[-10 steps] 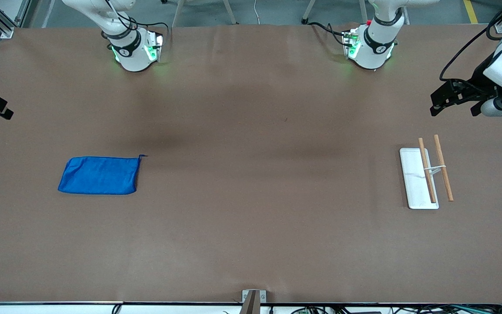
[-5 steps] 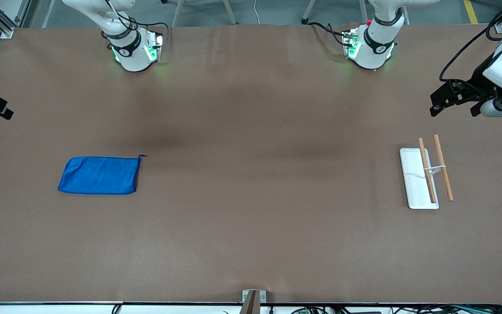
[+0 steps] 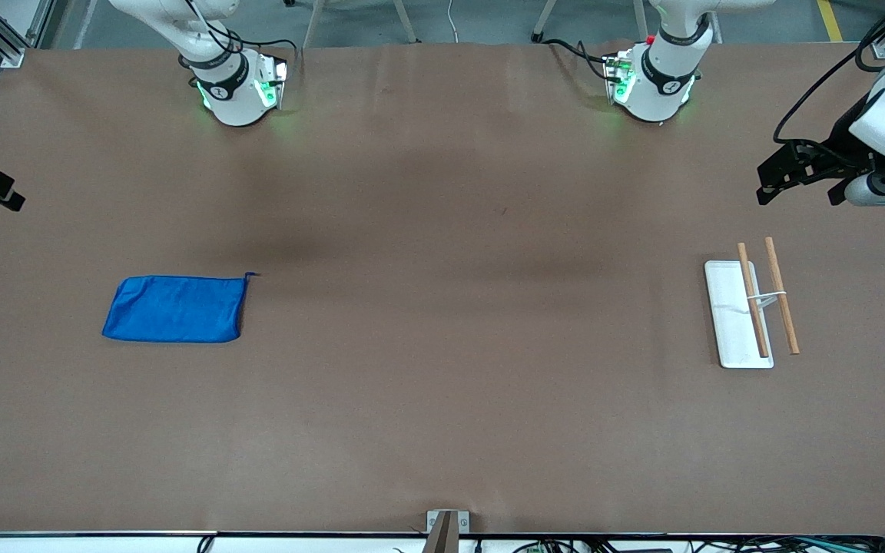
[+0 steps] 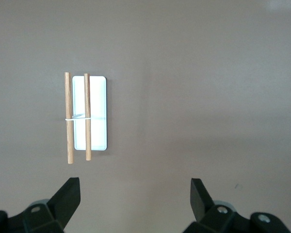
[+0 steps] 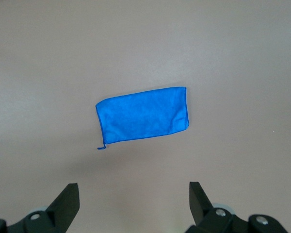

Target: Right arm passes towel to left arm to hang

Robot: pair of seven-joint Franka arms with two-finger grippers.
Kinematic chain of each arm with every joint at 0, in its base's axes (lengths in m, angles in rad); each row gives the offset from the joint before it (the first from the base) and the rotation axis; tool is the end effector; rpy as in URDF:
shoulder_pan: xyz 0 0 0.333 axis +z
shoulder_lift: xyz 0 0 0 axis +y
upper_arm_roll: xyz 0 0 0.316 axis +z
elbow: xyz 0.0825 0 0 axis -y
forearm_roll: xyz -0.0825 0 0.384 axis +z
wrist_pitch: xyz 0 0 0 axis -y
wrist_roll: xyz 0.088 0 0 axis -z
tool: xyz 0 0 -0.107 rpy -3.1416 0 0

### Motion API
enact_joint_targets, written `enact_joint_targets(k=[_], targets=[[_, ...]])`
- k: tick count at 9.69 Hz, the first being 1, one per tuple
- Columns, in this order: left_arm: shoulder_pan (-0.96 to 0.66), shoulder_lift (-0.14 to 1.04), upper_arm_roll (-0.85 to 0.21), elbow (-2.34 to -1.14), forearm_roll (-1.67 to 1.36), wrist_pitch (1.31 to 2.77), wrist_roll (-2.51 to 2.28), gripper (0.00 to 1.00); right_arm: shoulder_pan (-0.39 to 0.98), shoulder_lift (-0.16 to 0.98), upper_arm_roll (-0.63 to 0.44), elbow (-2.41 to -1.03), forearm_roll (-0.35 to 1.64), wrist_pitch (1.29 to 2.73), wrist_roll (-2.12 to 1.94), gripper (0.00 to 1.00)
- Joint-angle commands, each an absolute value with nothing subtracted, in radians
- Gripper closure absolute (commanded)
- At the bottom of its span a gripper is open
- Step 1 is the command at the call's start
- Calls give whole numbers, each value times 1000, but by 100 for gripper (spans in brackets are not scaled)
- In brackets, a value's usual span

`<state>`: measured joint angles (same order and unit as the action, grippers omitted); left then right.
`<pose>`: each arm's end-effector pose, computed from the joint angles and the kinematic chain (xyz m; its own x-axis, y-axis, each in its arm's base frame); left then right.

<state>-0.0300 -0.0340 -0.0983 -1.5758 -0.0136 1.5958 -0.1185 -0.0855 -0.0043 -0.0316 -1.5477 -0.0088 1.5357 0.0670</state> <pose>0.5420 -0.0724 0.6430 0.9986 -0.0094 0.0522 -0.0103 -0.9998 0.0166 0.5460 -0.0652 0.6347 0.9830 -0.1834 -0.0071 -0.1833 -0.9830 0.0092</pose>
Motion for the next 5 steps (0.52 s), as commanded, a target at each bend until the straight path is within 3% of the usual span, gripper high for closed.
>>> enact_joint_targets(k=[1,3,5], targets=[[-37,-21,-100,-1594,6,1591,-135,0,-98,70,-23,-1590,-11,1603,45,0],[-38,-21,-100,-1595,5,1591,-137,0,-113,161,-23,-1624,-11,1676,-36,0],[-38,-18,-100,-1595,5,1591,-137,0,-124,245,-23,-1746,-12,1889,-58,0]])
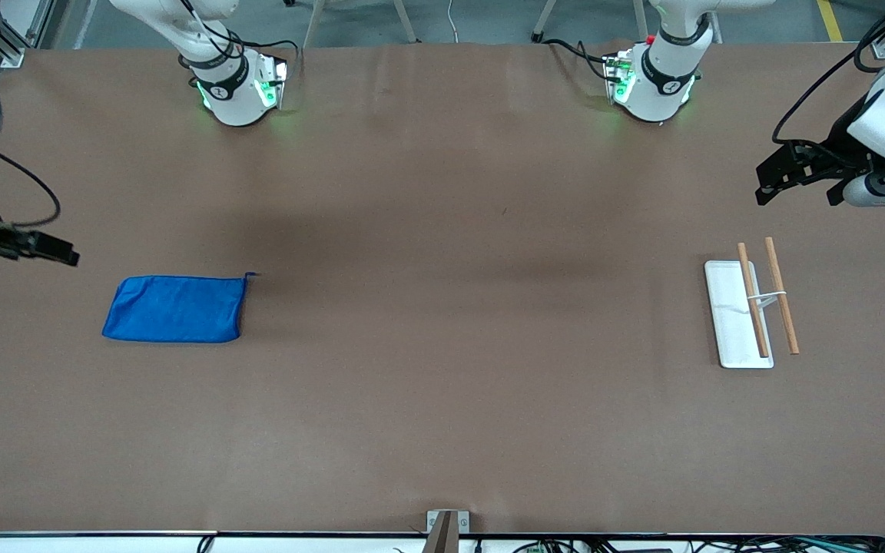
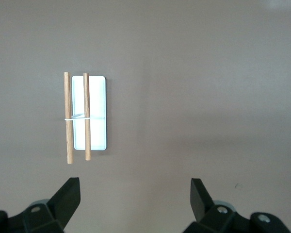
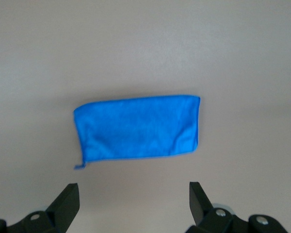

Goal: Right arm passes towel to left arm to hang
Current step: 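Reach the right gripper down to the blue towel's edge and grasp it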

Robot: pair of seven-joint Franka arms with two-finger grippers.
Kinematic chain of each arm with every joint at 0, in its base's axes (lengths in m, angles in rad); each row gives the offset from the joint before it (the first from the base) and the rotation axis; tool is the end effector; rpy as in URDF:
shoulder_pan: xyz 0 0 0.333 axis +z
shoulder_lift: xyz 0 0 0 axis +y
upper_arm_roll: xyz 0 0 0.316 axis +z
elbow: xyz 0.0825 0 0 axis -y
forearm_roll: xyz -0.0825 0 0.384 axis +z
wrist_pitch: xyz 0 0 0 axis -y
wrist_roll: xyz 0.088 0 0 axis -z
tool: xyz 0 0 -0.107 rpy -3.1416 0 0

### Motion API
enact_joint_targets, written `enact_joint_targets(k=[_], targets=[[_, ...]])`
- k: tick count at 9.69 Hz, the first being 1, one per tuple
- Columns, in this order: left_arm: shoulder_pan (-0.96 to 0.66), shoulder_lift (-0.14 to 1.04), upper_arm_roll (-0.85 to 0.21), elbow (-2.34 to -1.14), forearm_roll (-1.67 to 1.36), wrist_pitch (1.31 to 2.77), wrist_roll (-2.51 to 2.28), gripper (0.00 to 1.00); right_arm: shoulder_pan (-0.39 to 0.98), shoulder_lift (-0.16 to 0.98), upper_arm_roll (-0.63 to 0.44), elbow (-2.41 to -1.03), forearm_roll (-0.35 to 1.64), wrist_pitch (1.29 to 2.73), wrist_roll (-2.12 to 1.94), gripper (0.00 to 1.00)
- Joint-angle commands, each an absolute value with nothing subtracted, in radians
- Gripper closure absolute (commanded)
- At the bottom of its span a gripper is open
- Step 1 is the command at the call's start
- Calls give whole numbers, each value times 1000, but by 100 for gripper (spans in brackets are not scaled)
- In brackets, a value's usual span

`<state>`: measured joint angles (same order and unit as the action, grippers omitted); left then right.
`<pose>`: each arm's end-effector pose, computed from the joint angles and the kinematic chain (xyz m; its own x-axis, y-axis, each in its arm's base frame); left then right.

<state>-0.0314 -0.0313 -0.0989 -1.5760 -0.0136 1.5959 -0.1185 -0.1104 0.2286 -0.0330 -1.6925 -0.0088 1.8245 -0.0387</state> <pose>0.5427 -0.0735 0.6415 0.9987 -0.0114 0.0494 -0.0122 -0.9998 0.0165 0.6120 -0.0876 0.4529 0.9901 -0.1015 -0.0969 -0.1008 -0.9948 0.0120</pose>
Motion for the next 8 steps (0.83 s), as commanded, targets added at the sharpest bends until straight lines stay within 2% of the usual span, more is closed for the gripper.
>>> enact_joint_targets(k=[1,6,8], targets=[[-38,-14,-100,-1595,5,1591,-137,0,-139,274,-25,-1854,-21,2054,-90,0],[-35,-12,-100,-1595,5,1591,-135,0,-167,423,-23,-2104,-25,2539,-166,0],[-35,-11,-100,-1595,5,1591,-137,0,-166,455,-25,-2138,-25,2618,-166,0]])
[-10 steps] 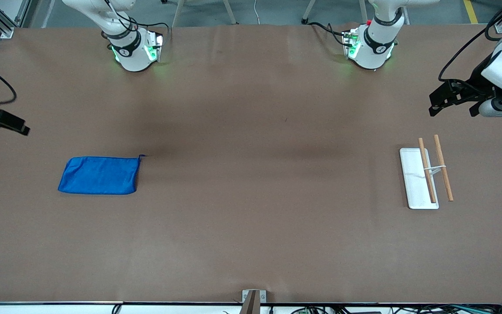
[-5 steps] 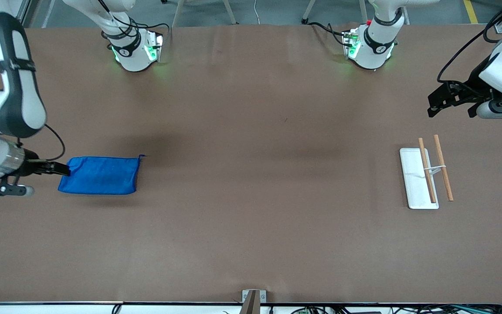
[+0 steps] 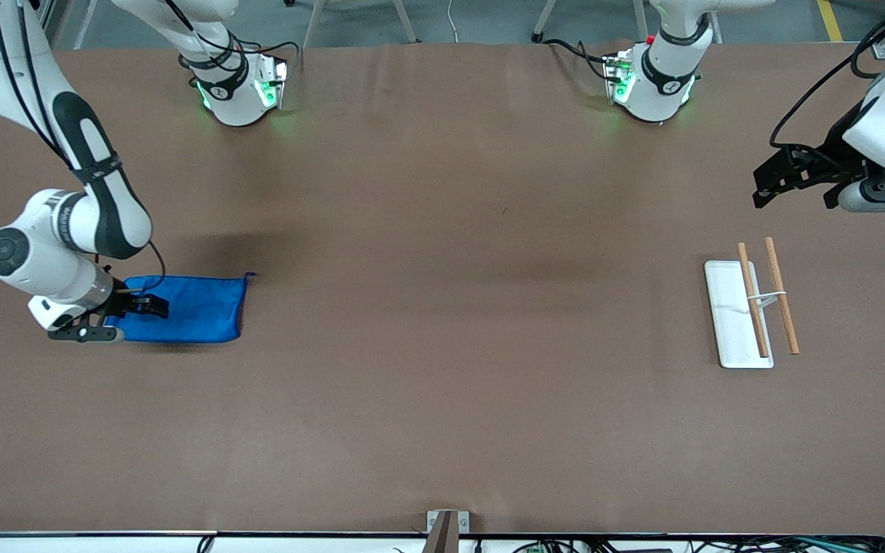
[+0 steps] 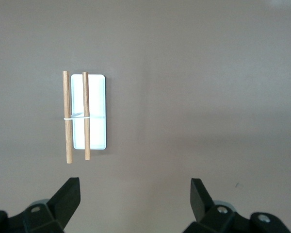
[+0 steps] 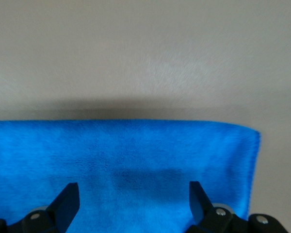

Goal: Right arm passes towel to left arm to hang
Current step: 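Reach the right gripper down to the blue towel's edge and grasp it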

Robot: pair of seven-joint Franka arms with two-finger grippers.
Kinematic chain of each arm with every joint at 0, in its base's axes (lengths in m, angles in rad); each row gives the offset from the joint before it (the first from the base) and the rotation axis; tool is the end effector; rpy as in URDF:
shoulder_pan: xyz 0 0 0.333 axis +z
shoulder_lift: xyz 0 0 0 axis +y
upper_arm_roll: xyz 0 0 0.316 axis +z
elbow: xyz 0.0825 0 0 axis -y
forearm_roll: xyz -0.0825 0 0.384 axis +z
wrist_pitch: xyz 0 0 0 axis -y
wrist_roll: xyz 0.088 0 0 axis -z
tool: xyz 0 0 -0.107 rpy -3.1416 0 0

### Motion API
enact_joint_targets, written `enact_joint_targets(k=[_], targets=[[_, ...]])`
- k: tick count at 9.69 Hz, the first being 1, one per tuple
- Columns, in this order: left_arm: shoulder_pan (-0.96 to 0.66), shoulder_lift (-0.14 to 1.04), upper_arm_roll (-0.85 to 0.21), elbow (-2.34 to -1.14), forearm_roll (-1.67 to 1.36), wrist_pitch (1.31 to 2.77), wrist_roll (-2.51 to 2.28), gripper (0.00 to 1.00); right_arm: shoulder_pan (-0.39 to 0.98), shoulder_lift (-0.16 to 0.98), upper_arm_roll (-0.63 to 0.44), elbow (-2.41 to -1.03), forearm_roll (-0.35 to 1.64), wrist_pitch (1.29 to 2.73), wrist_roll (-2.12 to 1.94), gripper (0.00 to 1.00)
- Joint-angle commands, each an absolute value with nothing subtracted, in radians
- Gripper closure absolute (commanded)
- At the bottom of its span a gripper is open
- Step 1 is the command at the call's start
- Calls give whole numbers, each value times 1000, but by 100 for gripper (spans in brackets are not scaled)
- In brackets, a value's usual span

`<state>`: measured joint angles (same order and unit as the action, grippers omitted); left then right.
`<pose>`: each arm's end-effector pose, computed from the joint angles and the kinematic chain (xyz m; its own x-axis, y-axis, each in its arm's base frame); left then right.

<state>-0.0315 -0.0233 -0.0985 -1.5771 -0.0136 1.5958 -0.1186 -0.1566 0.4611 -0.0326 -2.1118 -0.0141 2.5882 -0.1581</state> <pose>0.5452 -0.0734 0.6366 0.9991 -0.0110 0.0402 -0.0117 -0.9998 0.0162 0.5701 -0.1089 0.1947 0.9998 -0.0155 0.0116 -0.0158 -0.9996 0.0242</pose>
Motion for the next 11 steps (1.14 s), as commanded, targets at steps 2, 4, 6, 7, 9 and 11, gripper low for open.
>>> enact_joint_targets(k=[2,4,6,7,9,11], targets=[[-37,-8,-100,-1594,5,1591,-137,0,-163,472,-25,-2143,-25,2629,-167,0],[-37,-8,-100,-1594,5,1591,-137,0,-166,477,-25,-2149,-25,2628,-166,0],[-37,-8,-100,-1594,5,1591,-137,0,-166,491,-25,-2155,-25,2648,-166,0],[-37,-8,-100,-1594,5,1591,-137,0,-161,491,-25,-2169,-25,2660,-166,2],[-37,-8,-100,-1594,5,1592,-137,0,-161,491,-25,-2171,-25,2663,-166,21],[-37,-6,-100,-1592,5,1595,-137,0,-163,491,-25,-2172,-25,2661,-166,57]])
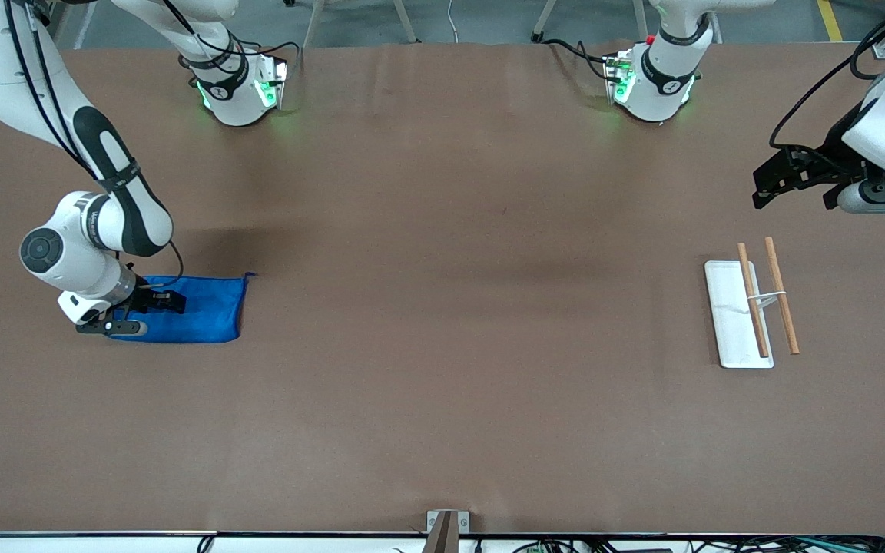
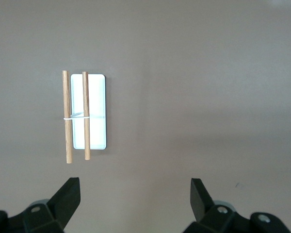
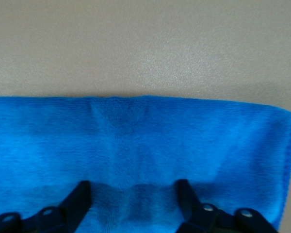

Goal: Right arm passes towel to left arm to hang
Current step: 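Lift the blue towel with the right gripper toward the table's middle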

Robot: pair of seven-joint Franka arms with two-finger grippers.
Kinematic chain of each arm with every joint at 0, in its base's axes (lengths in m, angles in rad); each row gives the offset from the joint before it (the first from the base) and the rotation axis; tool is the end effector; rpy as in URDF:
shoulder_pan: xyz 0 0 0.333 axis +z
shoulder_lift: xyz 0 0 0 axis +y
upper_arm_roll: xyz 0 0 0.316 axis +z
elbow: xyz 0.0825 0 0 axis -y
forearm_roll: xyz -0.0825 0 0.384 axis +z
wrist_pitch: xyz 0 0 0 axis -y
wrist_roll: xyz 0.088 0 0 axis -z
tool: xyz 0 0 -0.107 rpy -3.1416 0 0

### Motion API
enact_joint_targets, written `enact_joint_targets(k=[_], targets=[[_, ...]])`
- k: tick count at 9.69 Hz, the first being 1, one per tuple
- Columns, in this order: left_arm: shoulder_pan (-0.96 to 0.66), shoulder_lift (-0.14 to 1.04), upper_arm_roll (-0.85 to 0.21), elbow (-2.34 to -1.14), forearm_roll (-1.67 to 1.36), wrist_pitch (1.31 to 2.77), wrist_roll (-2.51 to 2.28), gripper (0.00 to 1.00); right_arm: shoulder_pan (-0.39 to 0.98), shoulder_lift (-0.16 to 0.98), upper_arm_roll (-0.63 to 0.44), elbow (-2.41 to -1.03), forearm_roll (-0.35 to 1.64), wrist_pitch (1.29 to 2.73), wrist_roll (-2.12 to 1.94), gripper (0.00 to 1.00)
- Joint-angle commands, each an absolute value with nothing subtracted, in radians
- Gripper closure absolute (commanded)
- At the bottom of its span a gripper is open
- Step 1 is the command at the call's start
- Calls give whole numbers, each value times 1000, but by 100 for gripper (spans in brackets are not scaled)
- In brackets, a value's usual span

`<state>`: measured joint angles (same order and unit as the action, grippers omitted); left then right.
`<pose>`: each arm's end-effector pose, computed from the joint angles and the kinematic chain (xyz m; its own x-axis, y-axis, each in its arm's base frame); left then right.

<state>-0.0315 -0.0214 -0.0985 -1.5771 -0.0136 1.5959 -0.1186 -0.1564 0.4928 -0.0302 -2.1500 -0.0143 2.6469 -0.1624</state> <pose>0.5458 -0.0734 0.6356 0.9992 -0.0110 0.0384 -0.0117 -0.9998 0.0162 0.5570 -0.1051 0.1681 1.0000 -0.0080 0.0006 -0.0080 -0.9997 0.0215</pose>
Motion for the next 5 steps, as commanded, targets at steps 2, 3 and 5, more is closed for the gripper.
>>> enact_joint_targets(k=[2,3,5], targets=[[-37,-3,-100,-1594,5,1598,-137,0,-169,489,-23,-2169,-25,2655,-161,90],[-37,0,-100,-1594,5,1598,-137,0,-166,483,-23,-2163,-25,2645,-158,96],[-38,3,-100,-1594,5,1598,-137,0,-156,445,-21,-2088,-25,2520,-158,99]])
